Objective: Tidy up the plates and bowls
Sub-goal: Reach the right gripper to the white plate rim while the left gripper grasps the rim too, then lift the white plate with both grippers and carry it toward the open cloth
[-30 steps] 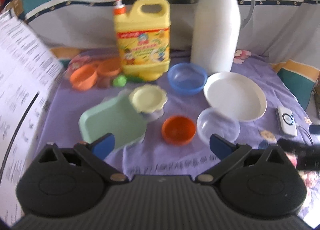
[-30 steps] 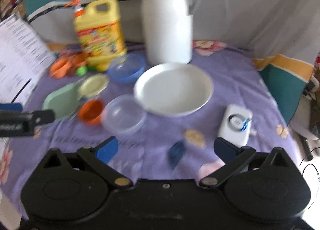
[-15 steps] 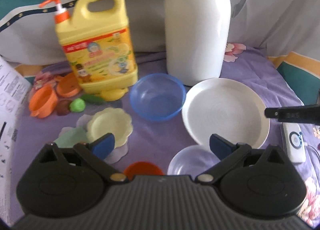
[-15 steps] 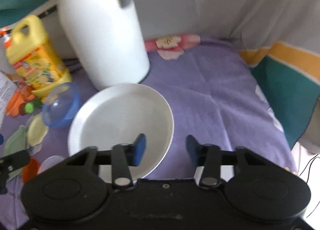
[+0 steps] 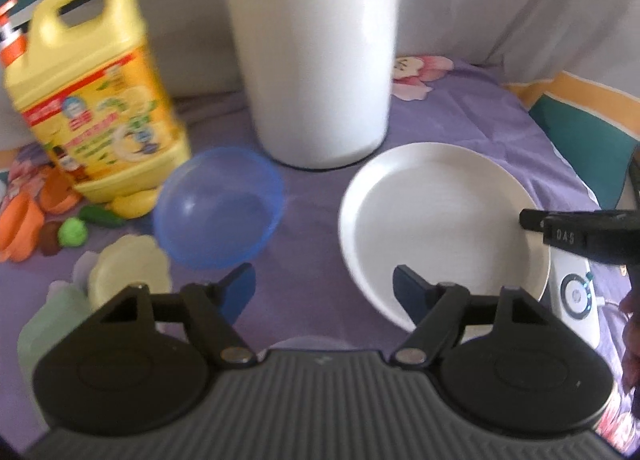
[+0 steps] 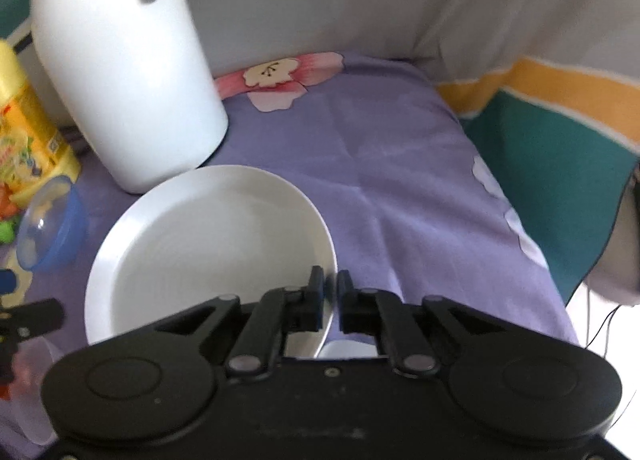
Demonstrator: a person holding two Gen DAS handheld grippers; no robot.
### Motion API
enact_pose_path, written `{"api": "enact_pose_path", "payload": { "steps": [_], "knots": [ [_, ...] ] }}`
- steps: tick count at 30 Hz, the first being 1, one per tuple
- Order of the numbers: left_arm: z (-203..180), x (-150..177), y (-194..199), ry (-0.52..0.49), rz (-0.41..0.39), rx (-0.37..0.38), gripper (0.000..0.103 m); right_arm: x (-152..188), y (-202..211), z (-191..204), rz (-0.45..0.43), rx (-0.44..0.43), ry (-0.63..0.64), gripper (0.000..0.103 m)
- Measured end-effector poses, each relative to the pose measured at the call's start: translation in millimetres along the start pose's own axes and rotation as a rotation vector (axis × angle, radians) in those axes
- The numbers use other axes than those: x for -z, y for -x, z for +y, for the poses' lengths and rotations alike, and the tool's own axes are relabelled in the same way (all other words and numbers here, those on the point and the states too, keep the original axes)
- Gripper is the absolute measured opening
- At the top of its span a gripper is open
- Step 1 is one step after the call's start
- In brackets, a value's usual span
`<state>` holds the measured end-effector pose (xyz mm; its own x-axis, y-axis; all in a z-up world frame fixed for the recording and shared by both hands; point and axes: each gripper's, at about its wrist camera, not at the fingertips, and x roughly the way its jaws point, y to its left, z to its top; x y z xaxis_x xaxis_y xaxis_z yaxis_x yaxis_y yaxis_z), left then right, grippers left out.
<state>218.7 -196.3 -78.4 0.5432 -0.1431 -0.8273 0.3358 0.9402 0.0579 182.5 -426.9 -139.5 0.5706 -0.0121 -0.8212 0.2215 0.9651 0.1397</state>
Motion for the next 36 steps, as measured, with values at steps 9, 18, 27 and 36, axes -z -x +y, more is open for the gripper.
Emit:
{"api": "enact_pose_path", "payload": {
  "steps": [9, 18, 27, 36],
  "knots": [
    [-26.3, -10.9, -38.0, -0.042, 0.059, -0.038, 0.071, 3.6, -2.4, -3.4, -0.010, -0.012, 0.003, 0.009],
    [-30.1, -9.2, -50.9, -0.037, 0.091, 0.028, 0.045, 4.4, -0.1, -1.6, -0.014, -0.032, -0.010, 0.013],
    [-23.7, -6.8, -49.6, -0.030, 0.082, 0.045, 0.039, 7.6, 0.1, 0.0, -0.028, -0.067, 0.004, 0.025],
    [-25.7, -8.5, -45.9, -0.016, 0.060, -0.020, 0.028, 4.5, 3.3, 9.9, -0.004, -0.038, -0.007, 0.028]
  ]
}}
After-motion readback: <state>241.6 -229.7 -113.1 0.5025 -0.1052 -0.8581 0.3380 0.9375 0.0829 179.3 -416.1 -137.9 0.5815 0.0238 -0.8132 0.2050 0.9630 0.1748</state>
